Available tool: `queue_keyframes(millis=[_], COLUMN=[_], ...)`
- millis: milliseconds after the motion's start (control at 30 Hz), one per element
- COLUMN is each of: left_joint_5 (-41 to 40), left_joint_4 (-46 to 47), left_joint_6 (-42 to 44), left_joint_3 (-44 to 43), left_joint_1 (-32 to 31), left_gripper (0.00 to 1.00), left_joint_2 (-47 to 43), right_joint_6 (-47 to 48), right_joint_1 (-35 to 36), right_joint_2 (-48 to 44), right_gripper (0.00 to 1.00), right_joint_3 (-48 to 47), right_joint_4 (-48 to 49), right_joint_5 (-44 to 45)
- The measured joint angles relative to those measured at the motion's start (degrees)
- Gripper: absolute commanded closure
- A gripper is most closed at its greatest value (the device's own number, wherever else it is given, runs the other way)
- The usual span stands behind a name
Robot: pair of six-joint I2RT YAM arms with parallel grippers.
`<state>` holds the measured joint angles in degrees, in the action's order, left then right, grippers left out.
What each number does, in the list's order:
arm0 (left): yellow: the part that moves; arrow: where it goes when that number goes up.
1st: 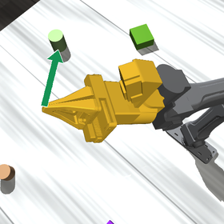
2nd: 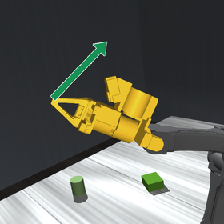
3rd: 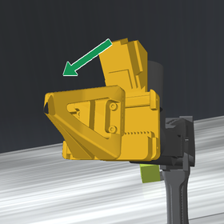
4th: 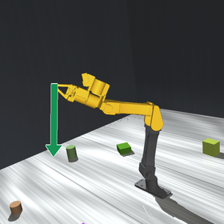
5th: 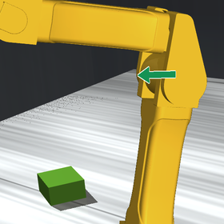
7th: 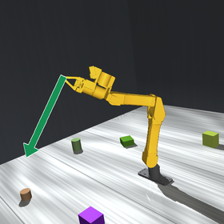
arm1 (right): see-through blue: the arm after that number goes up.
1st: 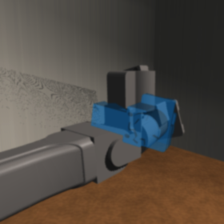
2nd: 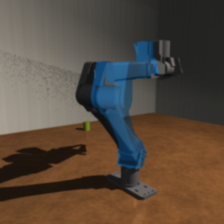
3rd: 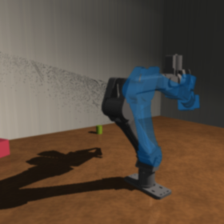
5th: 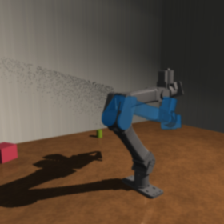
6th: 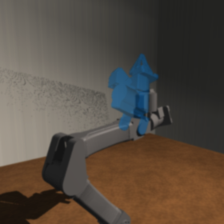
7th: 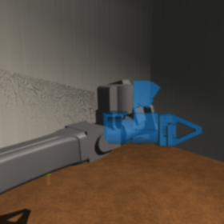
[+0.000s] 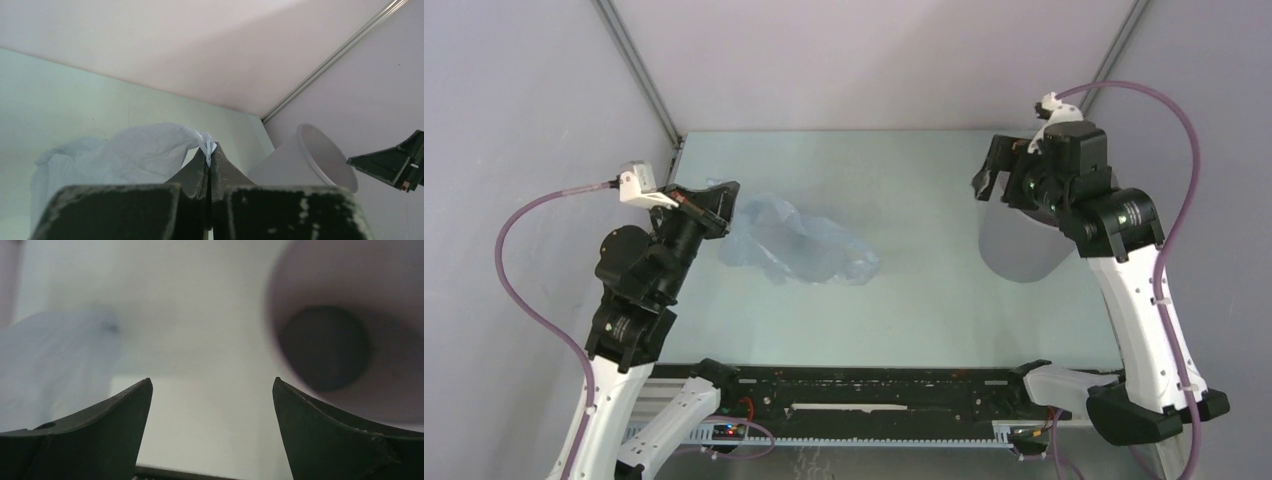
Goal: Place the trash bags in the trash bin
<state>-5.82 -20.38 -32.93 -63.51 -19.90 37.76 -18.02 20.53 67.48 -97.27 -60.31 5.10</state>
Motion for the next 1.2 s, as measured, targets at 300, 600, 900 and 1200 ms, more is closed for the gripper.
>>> queue_keyframes(millis=[300, 600, 900, 1200], left_joint_5=[0.0, -0.1, -0.1, -0.1], left_joint_4=[-0.7, -0.8, -0.7, -0.7], left_joint_6=[0.5, 1.4, 1.5, 1.5], left_joint_3=[-0.3, -0.3, -1.4, -1.8], left_joint_1=[0.0, 0.0, 0.0, 0.0], left_gripper=[1.0, 1.0, 1.0, 1.0], left_joint_2=[1.0, 0.9, 2.0, 2.3], right_joint_6=[6.1, 9.3, 11.4, 13.2], right_joint_1=[-6.8, -6.8, -5.4, 2.2], right_joint_2=[9.1, 14.0, 14.8, 14.8], right_gripper=[0.1, 0.28, 0.62, 0.9], right_joint_3=[-2.4, 2.2, 6.7, 8.0], right_joint_4=[-3.0, -3.3, -2.4, -0.8], right_joint_5=[11.1, 11.2, 10.9, 12.2])
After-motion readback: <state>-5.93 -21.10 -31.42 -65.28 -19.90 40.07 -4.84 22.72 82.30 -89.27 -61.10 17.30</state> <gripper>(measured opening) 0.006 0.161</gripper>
